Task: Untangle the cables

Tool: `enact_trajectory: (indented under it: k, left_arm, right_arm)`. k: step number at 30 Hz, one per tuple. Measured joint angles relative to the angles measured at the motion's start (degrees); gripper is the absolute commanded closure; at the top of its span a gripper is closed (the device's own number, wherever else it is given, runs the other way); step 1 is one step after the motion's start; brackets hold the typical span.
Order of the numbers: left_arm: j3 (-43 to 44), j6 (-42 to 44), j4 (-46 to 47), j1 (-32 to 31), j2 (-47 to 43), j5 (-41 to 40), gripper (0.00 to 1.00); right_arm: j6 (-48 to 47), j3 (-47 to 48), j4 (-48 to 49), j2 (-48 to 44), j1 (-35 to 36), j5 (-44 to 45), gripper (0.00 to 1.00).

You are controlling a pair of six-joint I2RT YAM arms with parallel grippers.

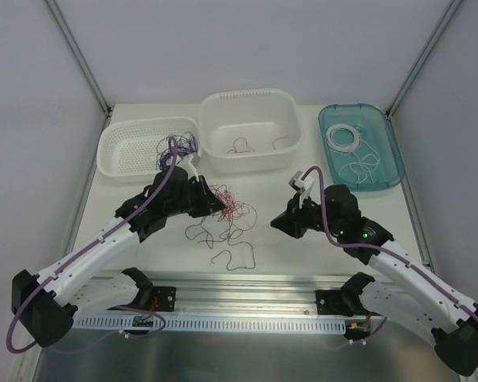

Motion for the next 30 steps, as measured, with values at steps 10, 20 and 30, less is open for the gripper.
enact_trajectory:
  k: [10, 20, 30]
  left_arm:
    - [1.49, 0.7, -0.07, -0.02, 2.4, 6.75, 1.0]
    - [1.62, -2.49, 0.52, -1.4, 2.4, 9.09, 1.0]
    - [1.62, -3.76, 1.6, -1.92, 2.43, 9.16, 1.0]
  right_arm:
    - [2.99, 1.7, 3.87, 7.21, 2.27, 3.34, 0.54]
    - [6.49, 4.92, 13.66, 13.49, 7.74, 11.32, 0.54]
    - [9.86, 6.51, 17.31, 17.53, 10.82, 17.46, 0.53]
